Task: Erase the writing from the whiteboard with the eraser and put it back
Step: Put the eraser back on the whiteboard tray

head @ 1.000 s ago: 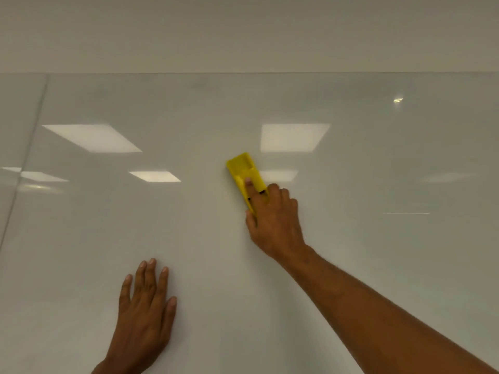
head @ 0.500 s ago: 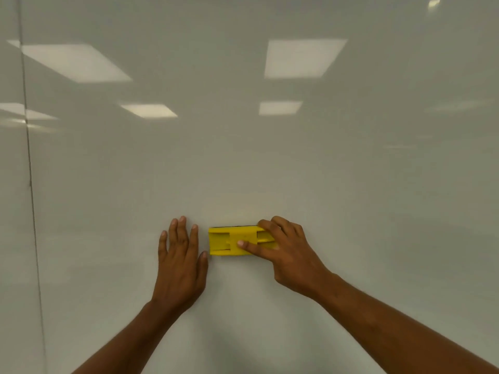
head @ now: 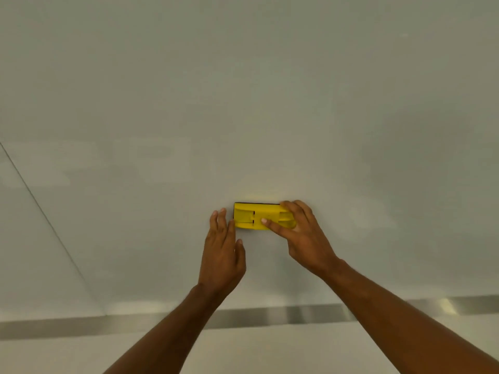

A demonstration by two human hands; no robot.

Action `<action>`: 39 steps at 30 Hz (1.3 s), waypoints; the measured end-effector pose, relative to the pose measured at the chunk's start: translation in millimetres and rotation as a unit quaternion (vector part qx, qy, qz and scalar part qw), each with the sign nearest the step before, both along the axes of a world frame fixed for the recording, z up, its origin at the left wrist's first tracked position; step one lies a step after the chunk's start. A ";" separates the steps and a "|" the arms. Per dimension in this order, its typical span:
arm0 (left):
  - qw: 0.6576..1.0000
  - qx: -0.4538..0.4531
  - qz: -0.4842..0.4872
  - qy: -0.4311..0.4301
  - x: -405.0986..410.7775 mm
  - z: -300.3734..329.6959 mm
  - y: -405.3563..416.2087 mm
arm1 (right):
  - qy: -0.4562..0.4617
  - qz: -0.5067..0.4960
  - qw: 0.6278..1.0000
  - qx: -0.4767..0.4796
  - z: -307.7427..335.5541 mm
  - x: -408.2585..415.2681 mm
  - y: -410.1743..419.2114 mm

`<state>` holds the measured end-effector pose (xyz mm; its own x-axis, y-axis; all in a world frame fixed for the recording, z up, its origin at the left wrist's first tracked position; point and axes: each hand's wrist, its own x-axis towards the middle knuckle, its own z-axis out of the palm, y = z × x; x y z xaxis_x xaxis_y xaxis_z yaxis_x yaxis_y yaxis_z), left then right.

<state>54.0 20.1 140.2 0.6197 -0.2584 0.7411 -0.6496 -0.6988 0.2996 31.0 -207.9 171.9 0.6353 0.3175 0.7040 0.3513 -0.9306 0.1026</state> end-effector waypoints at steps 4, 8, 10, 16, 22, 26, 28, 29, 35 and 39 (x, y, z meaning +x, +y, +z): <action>0.995 -0.041 0.018 0.091 -17.5 -26.7 -16.4 | 0.022 0.004 1.000 0.020 -40.6 -8.0 -4.6; 0.983 -0.088 0.026 0.158 -27.9 -49.2 -26.5 | 0.043 0.011 0.998 0.045 -72.5 -15.6 -9.8; 0.978 -0.099 0.038 0.182 -32.0 -61.9 -31.2 | 0.059 0.013 0.996 0.061 -88.5 -18.8 -12.4; 0.950 -0.132 0.089 0.270 -41.4 -105.9 -40.1 | 0.121 0.022 0.987 0.106 -140.8 -29.1 -19.3; 0.888 -0.120 0.149 0.419 -31.0 -142.8 -45.7 | 0.201 0.031 0.968 0.144 -181.2 -37.4 -25.7; 0.875 -0.101 0.132 0.454 -30.2 -155.5 -51.6 | 0.249 0.008 0.956 0.157 -197.4 -40.6 -28.9; 0.863 -0.088 0.127 0.481 -29.4 -161.9 -53.6 | 0.274 -0.001 0.948 0.160 -206.5 -42.8 -30.1; 0.857 -0.076 0.125 0.494 -28.9 -165.0 -54.5 | 0.286 -0.006 0.945 0.161 -210.9 -43.6 -30.7; 0.821 -0.070 0.133 0.551 -30.1 -182.6 -65.4 | 0.325 -0.026 0.931 0.164 -234.3 -44.1 -34.4; 0.808 -0.056 0.129 0.571 -30.8 -192.1 -69.6 | 0.357 -0.051 0.915 0.180 -247.2 -44.6 -35.8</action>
